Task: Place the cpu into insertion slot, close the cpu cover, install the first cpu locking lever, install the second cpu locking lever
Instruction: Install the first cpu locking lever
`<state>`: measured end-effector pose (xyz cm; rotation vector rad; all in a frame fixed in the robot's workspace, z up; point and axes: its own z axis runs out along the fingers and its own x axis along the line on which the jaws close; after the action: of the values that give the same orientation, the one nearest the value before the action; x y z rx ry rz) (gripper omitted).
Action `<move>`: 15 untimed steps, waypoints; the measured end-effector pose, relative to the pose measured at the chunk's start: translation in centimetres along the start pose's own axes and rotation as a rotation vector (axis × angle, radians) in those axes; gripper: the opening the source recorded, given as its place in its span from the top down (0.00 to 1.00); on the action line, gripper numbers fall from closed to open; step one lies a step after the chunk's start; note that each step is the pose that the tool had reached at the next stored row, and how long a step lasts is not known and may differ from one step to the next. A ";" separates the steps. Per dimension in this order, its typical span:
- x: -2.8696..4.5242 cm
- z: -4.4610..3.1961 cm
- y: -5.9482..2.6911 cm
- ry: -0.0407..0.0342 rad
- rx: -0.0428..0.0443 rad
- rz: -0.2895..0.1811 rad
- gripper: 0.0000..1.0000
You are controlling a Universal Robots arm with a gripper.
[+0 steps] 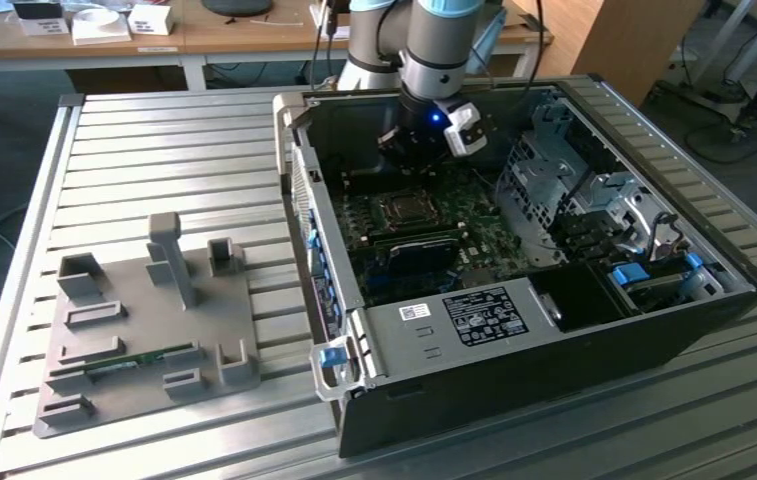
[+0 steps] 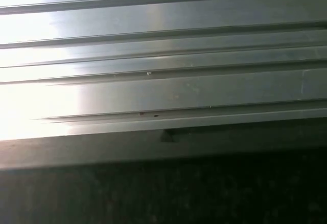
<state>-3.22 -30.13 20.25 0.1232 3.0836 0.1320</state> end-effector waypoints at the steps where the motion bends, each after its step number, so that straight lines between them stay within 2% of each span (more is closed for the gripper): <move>1: -0.01 -0.01 -0.14 -0.0001 -0.0002 0.000 0.89; 5: -0.04 -0.04 -0.51 0.0000 -0.0004 0.000 0.89; 15: -0.05 -0.27 -0.50 -0.0005 -0.0168 0.020 0.89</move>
<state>-3.22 -30.65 20.48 0.1536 3.0808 0.1586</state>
